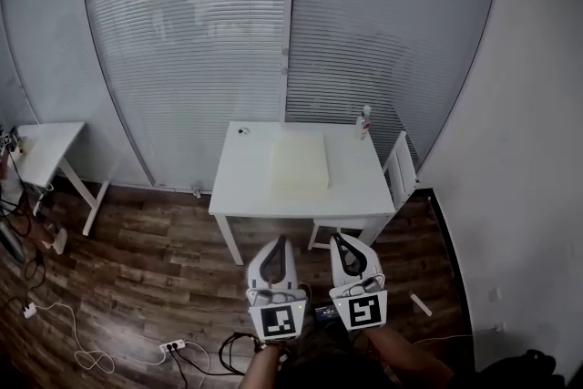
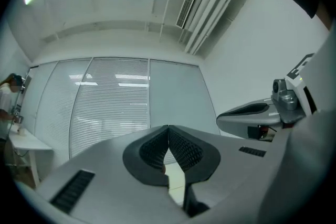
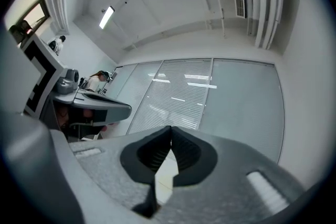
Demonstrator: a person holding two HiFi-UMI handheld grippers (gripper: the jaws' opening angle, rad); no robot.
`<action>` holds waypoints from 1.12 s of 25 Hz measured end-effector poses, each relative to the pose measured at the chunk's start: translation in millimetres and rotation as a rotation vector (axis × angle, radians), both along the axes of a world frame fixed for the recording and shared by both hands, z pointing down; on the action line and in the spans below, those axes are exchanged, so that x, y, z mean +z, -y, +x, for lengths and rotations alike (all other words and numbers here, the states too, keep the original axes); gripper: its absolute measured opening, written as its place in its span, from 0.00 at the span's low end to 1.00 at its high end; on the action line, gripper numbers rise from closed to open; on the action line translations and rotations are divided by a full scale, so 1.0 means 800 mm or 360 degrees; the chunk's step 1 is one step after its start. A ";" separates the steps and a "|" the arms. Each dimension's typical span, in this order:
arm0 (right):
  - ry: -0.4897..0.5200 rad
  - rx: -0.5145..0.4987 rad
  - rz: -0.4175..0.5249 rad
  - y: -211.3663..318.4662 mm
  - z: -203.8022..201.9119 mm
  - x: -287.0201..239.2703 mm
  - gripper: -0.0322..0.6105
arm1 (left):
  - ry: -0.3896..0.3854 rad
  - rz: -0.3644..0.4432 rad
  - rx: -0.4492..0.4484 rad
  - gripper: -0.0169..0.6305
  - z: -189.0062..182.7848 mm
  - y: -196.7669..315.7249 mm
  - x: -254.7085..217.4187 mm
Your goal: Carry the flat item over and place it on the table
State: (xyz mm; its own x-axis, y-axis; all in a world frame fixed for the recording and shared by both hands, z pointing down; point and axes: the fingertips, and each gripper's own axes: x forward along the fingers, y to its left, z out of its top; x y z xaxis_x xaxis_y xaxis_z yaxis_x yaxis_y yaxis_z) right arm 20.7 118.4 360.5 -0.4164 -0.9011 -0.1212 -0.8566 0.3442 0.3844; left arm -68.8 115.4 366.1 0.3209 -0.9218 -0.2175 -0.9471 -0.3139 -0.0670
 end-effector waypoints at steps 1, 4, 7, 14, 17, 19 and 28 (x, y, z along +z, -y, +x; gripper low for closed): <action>0.0012 -0.0002 0.0010 0.001 -0.001 -0.002 0.05 | 0.0007 0.0001 -0.0010 0.03 -0.002 0.000 0.002; 0.0036 -0.0021 0.0018 -0.001 -0.008 -0.003 0.05 | 0.0020 -0.0016 -0.0019 0.03 -0.005 -0.001 0.009; 0.0050 -0.0057 -0.0022 -0.003 -0.017 0.002 0.05 | 0.0040 -0.0047 -0.0009 0.03 -0.004 0.001 0.018; 0.0051 -0.0047 -0.0008 0.000 -0.007 0.001 0.05 | 0.0098 -0.0058 0.0021 0.03 0.012 0.004 0.027; 0.0054 -0.0034 -0.0006 -0.002 -0.001 0.003 0.05 | 0.0099 -0.0063 0.0052 0.03 0.026 0.005 0.031; 0.0058 -0.0026 -0.0020 -0.005 0.005 0.007 0.05 | 0.0079 -0.0083 0.0066 0.03 0.035 0.003 0.033; 0.0066 -0.0011 -0.0060 0.011 0.006 0.014 0.05 | 0.0111 -0.0086 0.0086 0.03 0.041 0.016 0.034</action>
